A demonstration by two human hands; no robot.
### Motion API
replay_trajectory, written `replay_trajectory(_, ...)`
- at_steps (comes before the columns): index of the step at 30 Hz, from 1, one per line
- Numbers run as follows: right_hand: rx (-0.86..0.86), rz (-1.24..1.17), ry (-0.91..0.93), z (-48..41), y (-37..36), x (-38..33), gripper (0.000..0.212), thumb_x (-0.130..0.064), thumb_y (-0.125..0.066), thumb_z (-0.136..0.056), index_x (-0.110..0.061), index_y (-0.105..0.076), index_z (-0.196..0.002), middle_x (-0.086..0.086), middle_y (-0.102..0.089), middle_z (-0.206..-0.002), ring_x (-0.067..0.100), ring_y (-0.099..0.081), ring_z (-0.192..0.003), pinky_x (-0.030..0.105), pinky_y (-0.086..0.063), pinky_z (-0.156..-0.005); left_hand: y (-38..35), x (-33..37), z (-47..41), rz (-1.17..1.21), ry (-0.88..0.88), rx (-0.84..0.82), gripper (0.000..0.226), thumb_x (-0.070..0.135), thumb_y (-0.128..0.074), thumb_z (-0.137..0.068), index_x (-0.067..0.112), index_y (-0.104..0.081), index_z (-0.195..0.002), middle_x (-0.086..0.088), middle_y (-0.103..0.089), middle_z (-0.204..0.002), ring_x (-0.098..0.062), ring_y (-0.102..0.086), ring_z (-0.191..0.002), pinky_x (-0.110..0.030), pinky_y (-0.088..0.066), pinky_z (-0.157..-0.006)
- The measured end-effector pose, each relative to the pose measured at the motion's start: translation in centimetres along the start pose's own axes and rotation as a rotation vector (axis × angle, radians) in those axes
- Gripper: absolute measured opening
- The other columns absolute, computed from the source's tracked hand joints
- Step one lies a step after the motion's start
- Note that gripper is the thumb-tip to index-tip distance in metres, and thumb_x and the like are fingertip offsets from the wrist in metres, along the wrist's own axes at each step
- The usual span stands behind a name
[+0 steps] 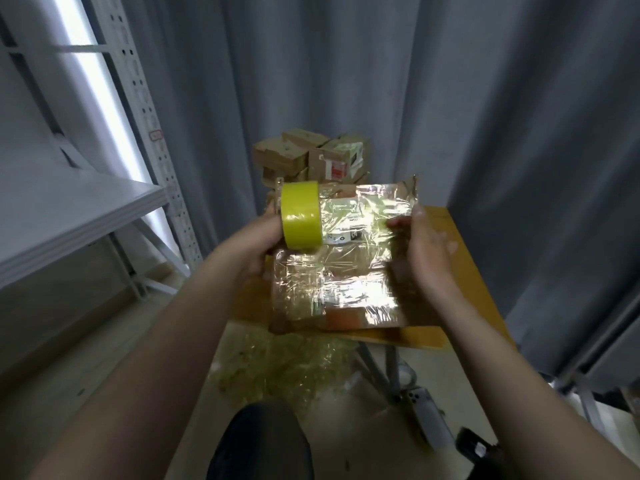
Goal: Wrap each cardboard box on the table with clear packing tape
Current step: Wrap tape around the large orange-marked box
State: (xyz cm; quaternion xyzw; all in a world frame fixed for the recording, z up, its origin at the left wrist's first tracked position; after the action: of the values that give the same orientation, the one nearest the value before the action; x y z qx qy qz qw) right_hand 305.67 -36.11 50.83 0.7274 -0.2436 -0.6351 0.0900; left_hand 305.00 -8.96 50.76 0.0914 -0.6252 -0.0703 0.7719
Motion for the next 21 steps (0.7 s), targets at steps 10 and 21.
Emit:
replay_trajectory(10,-0.191,0.24,0.035,-4.9,-3.1,-0.9,0.064,-0.058,-0.017,-0.108,-0.027,-0.067,-0.13,0.009,-0.059,-0.145,0.031,-0.043,-0.142,0.047,-0.019,-0.12,-0.2,-2.3,-5.2,-0.245,0.329,0.02,0.026,0.034,-0.053,-0.098,0.02,-0.053,-0.076,0.001,-0.058,-0.064,-0.016,-0.054,-0.058,-0.025,-0.043,-0.056)
replay_trajectory(21,-0.433,-0.001,0.152,-5.4,-12.4,-3.2,0.068,-0.077,-0.056,-0.084,-0.035,-0.059,-0.138,-0.001,-0.052,-0.144,0.022,-0.046,-0.138,0.05,-0.042,-0.114,-3.1,-4.5,-8.3,0.06,0.34,-0.074,0.041,0.048,-0.07,-0.089,0.009,-0.074,-0.098,-0.011,-0.077,-0.09,-0.03,-0.073,-0.087,-0.044,-0.058,-0.092)
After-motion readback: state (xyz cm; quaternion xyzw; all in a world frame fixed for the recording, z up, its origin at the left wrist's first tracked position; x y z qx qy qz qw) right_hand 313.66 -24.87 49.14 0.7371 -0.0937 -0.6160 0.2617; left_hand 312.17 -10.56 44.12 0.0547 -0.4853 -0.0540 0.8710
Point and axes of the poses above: each hand's wrist, its own z-axis away from the middle knuckle, its own y-axis out of the back of the hand, x = y × z, the point moved 10 cm from there along -z, towards the middle knuckle
